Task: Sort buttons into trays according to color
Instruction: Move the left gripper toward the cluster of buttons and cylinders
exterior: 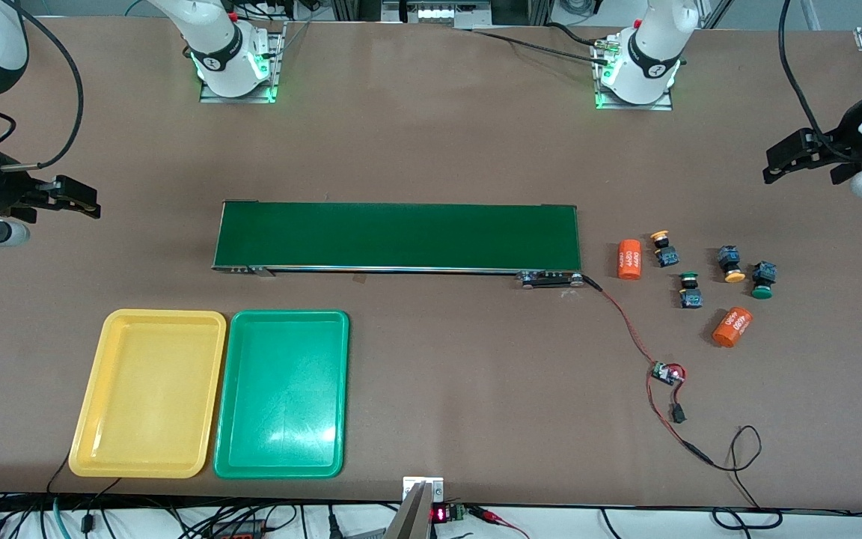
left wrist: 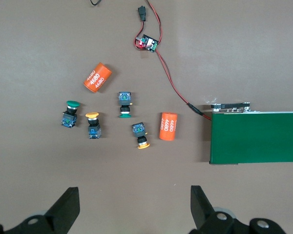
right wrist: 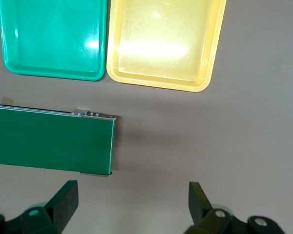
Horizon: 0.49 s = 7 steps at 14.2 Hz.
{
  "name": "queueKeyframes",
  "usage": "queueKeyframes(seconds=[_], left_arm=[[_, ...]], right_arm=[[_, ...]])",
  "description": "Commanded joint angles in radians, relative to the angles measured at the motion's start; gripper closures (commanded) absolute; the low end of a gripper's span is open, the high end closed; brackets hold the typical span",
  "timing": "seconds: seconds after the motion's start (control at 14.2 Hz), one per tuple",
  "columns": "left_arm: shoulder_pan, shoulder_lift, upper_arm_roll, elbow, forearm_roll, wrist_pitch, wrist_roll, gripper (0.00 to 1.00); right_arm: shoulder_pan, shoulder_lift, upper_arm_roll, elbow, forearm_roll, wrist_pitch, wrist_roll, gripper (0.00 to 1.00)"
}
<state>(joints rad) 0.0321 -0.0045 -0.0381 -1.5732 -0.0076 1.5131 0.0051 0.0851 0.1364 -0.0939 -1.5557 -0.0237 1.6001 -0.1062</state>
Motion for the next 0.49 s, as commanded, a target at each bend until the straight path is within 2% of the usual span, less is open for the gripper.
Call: queueKeyframes(seconds=[0.0, 0.42], left_arm=[[0.015, -0.032, -0.009, -0.022, 0.012, -0.004, 0.027, 0.0], [0.017, -0.003, -0.003, -0.01, 0.001, -0.004, 0.027, 0.0]], right_arm=[[0.008, -0.015, -0.006, -0.017, 0.002, 0.009, -0.001, 0.0], [0.008, -0.015, -0.006, -0.017, 0.002, 0.009, -0.001, 0.0]])
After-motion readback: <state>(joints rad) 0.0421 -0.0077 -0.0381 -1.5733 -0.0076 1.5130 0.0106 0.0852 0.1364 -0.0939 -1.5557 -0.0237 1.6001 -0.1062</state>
